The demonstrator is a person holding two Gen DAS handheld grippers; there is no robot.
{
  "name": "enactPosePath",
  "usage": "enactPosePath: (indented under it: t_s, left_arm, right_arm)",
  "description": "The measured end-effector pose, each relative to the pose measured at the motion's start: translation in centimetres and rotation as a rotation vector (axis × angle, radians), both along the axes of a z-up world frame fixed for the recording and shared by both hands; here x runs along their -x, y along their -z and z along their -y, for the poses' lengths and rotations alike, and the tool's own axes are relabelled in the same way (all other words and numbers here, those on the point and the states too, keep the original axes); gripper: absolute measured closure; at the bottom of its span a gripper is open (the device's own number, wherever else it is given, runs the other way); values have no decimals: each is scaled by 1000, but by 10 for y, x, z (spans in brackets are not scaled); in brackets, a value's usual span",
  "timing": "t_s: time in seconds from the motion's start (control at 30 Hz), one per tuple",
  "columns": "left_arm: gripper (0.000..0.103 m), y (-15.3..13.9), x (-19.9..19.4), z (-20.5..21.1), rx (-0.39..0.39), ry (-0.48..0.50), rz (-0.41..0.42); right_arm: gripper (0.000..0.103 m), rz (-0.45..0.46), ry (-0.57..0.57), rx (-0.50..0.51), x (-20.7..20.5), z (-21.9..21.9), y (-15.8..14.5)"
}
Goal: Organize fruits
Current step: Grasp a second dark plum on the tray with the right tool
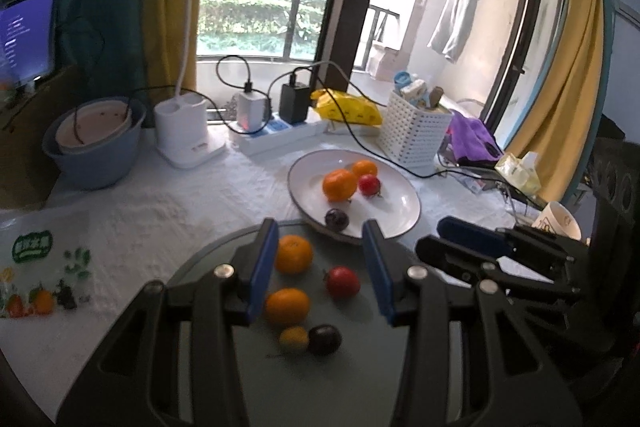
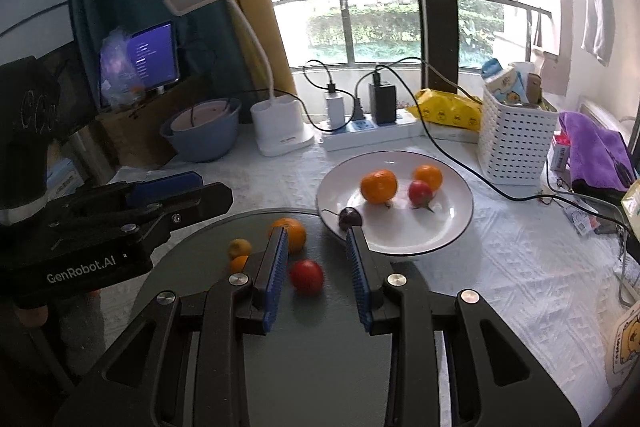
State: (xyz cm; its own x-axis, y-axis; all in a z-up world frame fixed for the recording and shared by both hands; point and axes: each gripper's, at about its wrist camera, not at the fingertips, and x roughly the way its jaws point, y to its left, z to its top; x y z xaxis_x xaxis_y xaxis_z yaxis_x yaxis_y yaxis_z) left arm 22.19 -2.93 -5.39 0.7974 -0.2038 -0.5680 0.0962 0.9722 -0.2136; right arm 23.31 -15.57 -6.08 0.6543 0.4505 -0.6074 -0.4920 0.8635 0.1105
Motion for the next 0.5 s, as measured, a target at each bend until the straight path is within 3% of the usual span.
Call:
enactPosePath:
  t_s: [0.5]
  left_arm:
    - [58,16,32,-28,11,-48,-23]
  right_arm:
    - [71,-10,-41,29,24,-29,7]
